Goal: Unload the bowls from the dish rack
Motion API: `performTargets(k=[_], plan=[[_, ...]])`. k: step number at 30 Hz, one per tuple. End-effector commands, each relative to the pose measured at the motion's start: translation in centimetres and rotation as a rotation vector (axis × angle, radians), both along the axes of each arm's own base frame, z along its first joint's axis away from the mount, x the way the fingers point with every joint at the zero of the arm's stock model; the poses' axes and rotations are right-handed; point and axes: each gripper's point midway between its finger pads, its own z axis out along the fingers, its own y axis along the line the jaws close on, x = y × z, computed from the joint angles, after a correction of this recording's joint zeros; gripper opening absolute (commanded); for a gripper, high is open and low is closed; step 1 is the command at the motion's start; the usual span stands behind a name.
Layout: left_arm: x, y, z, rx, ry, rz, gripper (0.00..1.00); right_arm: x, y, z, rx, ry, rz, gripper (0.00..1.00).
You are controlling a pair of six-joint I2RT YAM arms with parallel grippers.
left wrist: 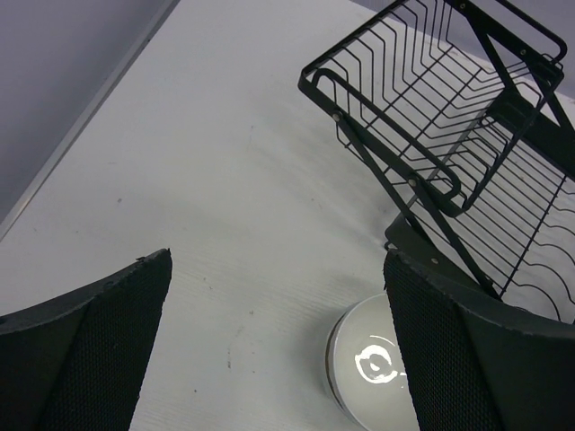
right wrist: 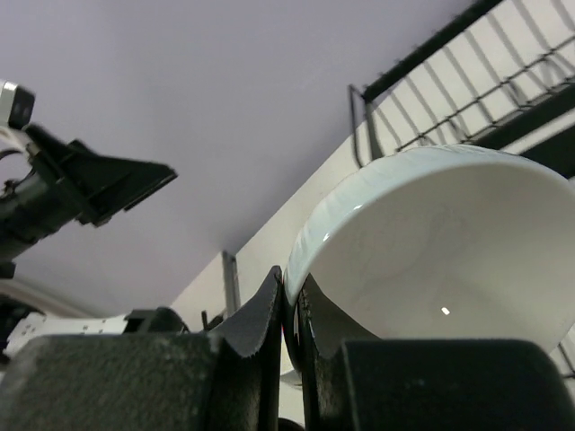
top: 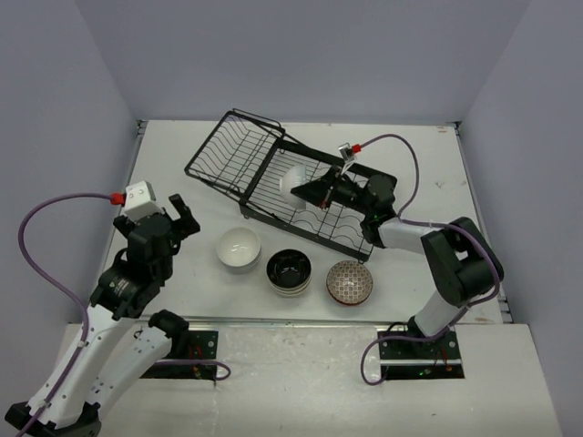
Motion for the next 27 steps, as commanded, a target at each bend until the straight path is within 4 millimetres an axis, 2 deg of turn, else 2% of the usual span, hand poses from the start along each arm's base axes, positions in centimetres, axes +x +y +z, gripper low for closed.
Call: performTargets(k=[1, 4, 5, 7, 8, 10, 15, 24, 27], plan=[[-0.2, 1.0, 2.0, -0.030, -0.059, 0.061, 1.00, -2.5, 2.4, 5.0, 0.024, -0.206, 0.114, 0.00], [-0.2, 1.0, 2.1, -0.031, -0.063, 0.054, 1.00, -3.4, 4.1, 5.0, -0.005, -0.225, 0.149, 0.00], [-0.2, 1.0, 2.1, -0.031, -0.062, 0.056, 1.00, -3.5, 4.6, 4.2, -0.036, -0.198, 0.156, 0.00], [-0.3, 1.3, 2.2, -0.035, -0.067, 0.074, 1.00, -4.5, 6.2, 4.5, -0.067, -0.246, 0.177, 0.00], [-0.4, 1.5, 2.2, -0.035, -0.068, 0.085, 1.00, -4.6, 6.6, 3.8, -0.101, -0.223, 0.174, 0.00], [-0.8, 2.3, 2.3, -0.046, -0.077, 0.129, 1.00, -5.6, 7.8, 3.8, -0.129, -0.271, 0.184, 0.00], [-1.8, 4.1, 2.6, -0.062, -0.092, 0.246, 1.00, -6.2, 9.2, 3.0, -0.213, -0.285, 0.164, 0.00], [-1.9, 4.2, 2.7, -0.069, -0.101, 0.250, 1.00, -8.5, 11.9, 1.3, -0.372, -0.339, 0.180, 0.00], [-2.0, 4.2, 2.7, -0.071, -0.104, 0.250, 1.00, -9.5, 13.2, 1.5, -0.422, -0.382, 0.187, 0.00]])
